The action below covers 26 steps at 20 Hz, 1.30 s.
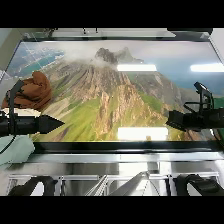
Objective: Fold the shirts.
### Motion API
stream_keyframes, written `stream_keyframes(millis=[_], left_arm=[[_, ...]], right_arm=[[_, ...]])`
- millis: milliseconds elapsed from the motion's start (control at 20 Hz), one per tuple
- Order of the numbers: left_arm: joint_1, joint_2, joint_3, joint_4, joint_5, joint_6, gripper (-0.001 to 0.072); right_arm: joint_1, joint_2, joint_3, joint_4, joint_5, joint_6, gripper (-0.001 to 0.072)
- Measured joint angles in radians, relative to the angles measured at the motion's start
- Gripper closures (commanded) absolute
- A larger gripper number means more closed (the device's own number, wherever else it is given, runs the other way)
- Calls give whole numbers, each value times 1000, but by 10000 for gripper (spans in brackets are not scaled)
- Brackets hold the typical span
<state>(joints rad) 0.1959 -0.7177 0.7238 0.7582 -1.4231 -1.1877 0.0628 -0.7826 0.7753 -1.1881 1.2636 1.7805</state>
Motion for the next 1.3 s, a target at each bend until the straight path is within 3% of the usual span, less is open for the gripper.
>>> stream_keyframes(millis=[350, 400, 450, 500, 550, 900, 1100, 1300], left_arm=[[10, 0, 17, 12, -3, 0, 692], [21, 0, 40, 30, -8, -1, 594], [36, 0, 70, 50, -15, -2, 338], [56, -2, 113, 79, -21, -7, 207], [77, -8, 158, 110, -23, -10, -13], [278, -227, 460, 375, 109, -90, -13], [336, -540, 649, 465, 230, -97, -13], [349, -889, 863, 536, 222, -96, -13]], right_arm=[[0, 0, 0, 0, 0, 0, 696], [0, 0, 0, 0, 0, 0, 696], [0, 0, 0, 0, 0, 0, 696], [0, 0, 0, 0, 0, 0, 697], [0, 0, 0, 0, 0, 0, 696], [0, 0, 0, 0, -1, 0, 696], [0, 0, 0, 0, -6, 0, 696], [0, -9, 0, 2, -11, 0, 694]])
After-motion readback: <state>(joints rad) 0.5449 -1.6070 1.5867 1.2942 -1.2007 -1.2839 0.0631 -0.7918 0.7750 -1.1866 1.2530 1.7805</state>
